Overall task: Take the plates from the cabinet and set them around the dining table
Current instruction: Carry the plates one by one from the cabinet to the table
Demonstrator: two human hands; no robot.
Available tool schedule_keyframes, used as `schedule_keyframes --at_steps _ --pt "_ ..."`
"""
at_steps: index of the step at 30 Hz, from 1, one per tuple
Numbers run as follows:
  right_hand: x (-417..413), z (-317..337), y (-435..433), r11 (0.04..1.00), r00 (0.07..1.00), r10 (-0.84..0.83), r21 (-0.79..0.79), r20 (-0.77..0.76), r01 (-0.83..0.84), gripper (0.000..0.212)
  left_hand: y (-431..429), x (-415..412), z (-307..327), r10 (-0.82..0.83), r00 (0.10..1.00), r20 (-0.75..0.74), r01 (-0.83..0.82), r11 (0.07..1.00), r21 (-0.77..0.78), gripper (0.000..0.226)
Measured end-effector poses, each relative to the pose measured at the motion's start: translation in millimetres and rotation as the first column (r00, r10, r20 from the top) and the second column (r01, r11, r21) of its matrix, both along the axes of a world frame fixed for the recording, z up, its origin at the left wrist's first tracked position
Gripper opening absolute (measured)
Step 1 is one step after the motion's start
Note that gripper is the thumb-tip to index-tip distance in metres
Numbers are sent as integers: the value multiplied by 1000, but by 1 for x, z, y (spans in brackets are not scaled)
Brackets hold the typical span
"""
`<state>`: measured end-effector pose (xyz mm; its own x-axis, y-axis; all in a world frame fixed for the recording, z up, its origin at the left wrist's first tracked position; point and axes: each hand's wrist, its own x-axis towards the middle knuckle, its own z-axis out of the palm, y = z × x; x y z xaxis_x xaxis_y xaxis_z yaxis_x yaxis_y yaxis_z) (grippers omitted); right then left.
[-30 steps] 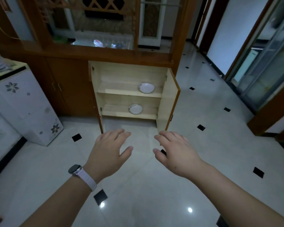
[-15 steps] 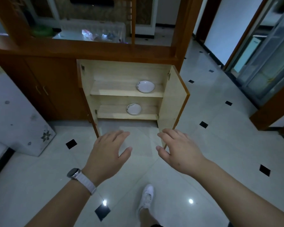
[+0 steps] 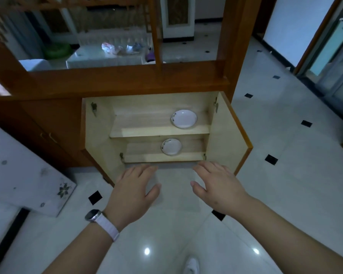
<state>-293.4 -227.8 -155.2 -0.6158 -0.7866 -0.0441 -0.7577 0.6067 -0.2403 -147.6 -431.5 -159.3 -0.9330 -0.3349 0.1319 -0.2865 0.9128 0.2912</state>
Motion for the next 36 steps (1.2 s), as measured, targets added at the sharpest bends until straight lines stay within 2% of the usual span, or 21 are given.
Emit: schedule_keyframes --at_steps 16,20,27,36 --pt "-106 -22 -60 996 994 -93 6 65 93 67 -78 -136 -15 -73 995 67 68 995 66 59" --pt "-135 -28 -87 988 986 -154 33 63 152 65 -106 -181 -24 -153 988 -5 152 982 111 50" --pt "-190 -21 -156 976 978 -210 68 4 209 56 -178 -255 -34 -287 958 -27 288 957 22 44" --pt "-237 -28 -208 954 953 -298 21 -43 299 48 -235 -321 -46 -363 929 78 363 932 17 51"
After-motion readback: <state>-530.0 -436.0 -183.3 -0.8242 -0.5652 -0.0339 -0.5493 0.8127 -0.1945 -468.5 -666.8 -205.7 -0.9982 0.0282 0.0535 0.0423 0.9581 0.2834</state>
